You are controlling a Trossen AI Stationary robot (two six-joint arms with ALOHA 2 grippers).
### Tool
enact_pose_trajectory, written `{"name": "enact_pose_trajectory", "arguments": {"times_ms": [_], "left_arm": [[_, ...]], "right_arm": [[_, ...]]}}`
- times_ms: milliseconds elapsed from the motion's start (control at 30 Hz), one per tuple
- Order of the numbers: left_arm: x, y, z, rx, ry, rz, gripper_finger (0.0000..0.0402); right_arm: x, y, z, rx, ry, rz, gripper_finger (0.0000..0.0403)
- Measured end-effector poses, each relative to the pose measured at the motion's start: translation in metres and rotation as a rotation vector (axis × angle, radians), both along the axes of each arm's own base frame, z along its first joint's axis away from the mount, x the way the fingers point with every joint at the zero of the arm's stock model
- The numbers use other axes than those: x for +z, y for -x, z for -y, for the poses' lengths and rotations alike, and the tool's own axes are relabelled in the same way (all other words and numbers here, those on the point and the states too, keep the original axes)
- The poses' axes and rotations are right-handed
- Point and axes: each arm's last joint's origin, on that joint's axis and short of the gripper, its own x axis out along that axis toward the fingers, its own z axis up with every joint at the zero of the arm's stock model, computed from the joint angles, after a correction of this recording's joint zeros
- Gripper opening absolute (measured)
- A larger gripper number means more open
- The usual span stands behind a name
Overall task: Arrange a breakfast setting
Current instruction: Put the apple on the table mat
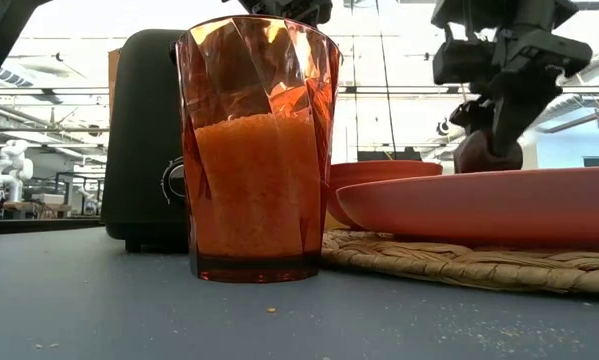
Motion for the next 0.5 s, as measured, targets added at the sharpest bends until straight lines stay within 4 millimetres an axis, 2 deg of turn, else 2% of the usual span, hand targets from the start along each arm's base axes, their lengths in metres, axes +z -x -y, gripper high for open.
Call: {"name": "enact_pose_trajectory", "arguments": {"times_ms": [333,500], "left_arm": [[0.0,0.0,0.0,-0.001,-0.002,0.005,0.0319],[0.0,0.0,0.0,-0.001,-0.002,0.005,0.0319]], "right_arm": [[-0.017,0.005,0.001,-0.026,0.076,-0.023,0.024],[-0.028,0.01,-0.001,-0.055,0.048,-0.044,0.024]]}}
